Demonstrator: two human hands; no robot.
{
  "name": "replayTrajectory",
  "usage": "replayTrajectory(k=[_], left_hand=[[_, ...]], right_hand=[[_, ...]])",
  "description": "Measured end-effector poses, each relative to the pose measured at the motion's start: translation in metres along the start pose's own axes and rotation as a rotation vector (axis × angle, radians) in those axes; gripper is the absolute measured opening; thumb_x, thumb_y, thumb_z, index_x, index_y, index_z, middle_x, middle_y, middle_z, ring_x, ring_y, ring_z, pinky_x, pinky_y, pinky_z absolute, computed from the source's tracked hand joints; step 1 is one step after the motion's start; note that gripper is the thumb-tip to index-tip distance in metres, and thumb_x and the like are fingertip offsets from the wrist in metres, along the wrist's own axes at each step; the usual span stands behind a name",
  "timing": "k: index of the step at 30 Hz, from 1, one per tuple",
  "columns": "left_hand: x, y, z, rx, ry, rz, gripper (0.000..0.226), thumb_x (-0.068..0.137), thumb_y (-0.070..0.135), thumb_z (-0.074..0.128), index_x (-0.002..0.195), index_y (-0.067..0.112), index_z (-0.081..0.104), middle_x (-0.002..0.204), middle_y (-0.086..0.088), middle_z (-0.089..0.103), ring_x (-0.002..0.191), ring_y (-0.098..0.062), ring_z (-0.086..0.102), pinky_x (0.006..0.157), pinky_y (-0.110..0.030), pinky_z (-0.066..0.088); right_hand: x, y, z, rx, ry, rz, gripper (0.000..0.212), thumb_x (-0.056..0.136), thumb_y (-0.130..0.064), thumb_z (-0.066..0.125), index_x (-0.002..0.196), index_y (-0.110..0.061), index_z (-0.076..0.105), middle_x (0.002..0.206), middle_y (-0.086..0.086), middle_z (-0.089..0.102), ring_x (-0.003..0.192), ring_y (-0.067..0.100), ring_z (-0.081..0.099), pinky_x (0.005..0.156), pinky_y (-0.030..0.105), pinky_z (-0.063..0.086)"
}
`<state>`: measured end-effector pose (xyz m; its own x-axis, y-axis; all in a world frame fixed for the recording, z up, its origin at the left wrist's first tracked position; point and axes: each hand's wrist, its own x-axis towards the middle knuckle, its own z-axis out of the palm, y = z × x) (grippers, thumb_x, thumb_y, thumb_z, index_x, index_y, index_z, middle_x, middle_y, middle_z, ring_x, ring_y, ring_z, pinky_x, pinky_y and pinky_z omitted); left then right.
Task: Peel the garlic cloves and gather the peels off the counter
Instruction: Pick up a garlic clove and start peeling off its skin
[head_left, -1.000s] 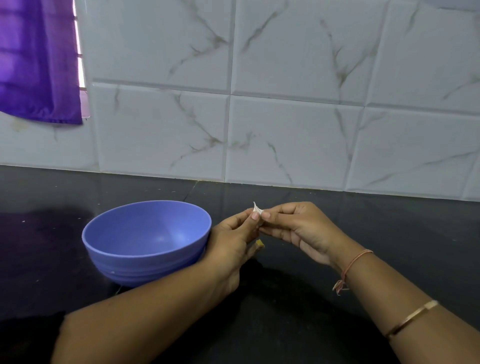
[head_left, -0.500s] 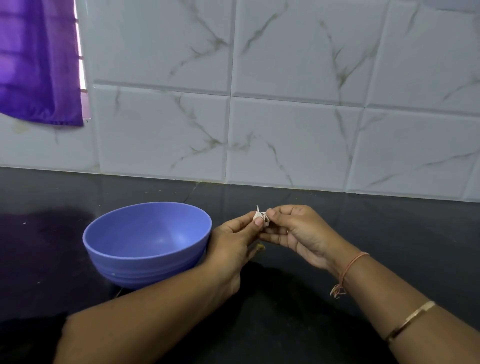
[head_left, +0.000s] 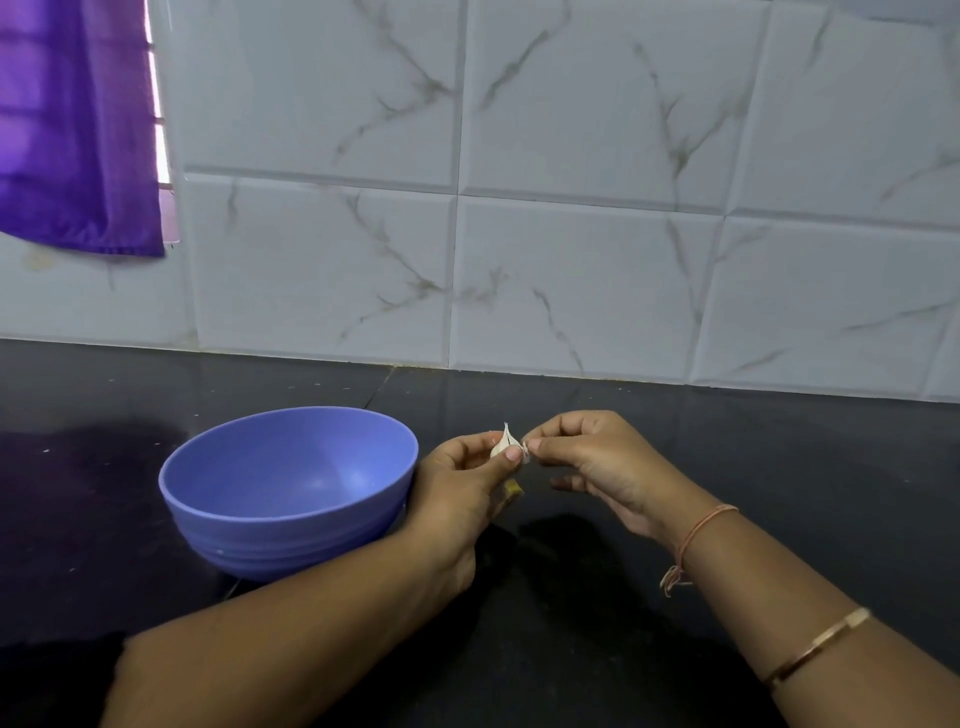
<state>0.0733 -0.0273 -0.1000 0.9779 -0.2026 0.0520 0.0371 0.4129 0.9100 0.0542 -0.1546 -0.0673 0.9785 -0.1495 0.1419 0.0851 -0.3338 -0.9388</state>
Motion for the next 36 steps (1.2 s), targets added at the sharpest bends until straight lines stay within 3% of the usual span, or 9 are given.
replayTrajectory(k=[2,6,9,14,24,33,36], left_hand=[[0.000,0.000,0.000,0.010,0.001,0.007,0.012,0.080,0.007,0.067,0.091,0.013,0.064,0.090,-0.003,0.069,0.086,-0.015,0.064,0.070,-0.024,0.051],[-0.002,0.001,0.002,0.013,-0.008,0.018,0.012,0.080,0.005,0.067,0.088,0.013,0.063,0.085,-0.001,0.068,0.080,-0.013,0.063,0.071,-0.024,0.052],[-0.003,0.001,0.002,0.012,-0.009,0.030,0.018,0.079,0.002,0.067,0.092,0.012,0.062,0.088,-0.002,0.067,0.082,-0.013,0.063,0.072,-0.024,0.053],[-0.003,0.001,0.002,0.046,-0.026,0.036,0.023,0.076,0.002,0.070,0.095,0.012,0.062,0.092,-0.004,0.067,0.088,-0.016,0.063,0.078,-0.028,0.053],[-0.005,0.003,0.003,0.020,-0.059,-0.001,0.015,0.076,0.008,0.070,0.089,0.012,0.065,0.076,0.000,0.069,0.075,-0.013,0.063,0.075,-0.028,0.054],[0.000,0.002,0.001,-0.077,-0.099,-0.048,0.018,0.079,0.008,0.067,0.096,0.009,0.066,0.078,0.000,0.073,0.079,-0.011,0.068,0.064,-0.019,0.055],[0.001,0.002,0.000,-0.080,-0.106,-0.056,0.015,0.079,0.010,0.067,0.093,0.011,0.067,0.083,-0.001,0.073,0.082,-0.012,0.068,0.065,-0.020,0.055]], right_hand=[[0.001,0.001,0.000,0.006,-0.012,-0.012,0.010,0.083,-0.010,0.062,0.088,-0.008,0.070,0.094,0.007,0.070,0.092,0.017,0.062,0.078,0.034,0.050],[0.001,-0.001,0.000,0.104,-0.095,0.001,0.020,0.084,-0.021,0.064,0.089,-0.003,0.070,0.082,0.005,0.065,0.076,0.010,0.055,0.064,0.021,0.044],[0.000,-0.001,-0.001,0.139,-0.137,0.022,0.011,0.083,-0.015,0.065,0.078,-0.006,0.069,0.075,0.004,0.064,0.068,0.009,0.054,0.058,0.017,0.045],[0.002,0.000,0.000,0.210,-0.140,0.046,0.015,0.086,-0.011,0.061,0.072,-0.007,0.064,0.077,0.007,0.065,0.067,0.011,0.054,0.056,0.017,0.045],[0.004,0.000,0.002,0.242,-0.119,0.026,0.016,0.091,-0.008,0.052,0.089,0.005,0.063,0.084,0.013,0.060,0.069,0.011,0.049,0.062,0.021,0.040],[0.005,0.003,0.006,0.265,-0.097,-0.047,0.021,0.092,-0.009,0.051,0.075,-0.008,0.064,0.096,0.019,0.060,0.069,0.011,0.047,0.061,0.020,0.040],[0.006,0.005,0.009,0.235,-0.064,-0.095,0.023,0.091,-0.008,0.051,0.071,-0.011,0.062,0.088,0.016,0.061,0.069,0.013,0.047,0.062,0.022,0.038]])
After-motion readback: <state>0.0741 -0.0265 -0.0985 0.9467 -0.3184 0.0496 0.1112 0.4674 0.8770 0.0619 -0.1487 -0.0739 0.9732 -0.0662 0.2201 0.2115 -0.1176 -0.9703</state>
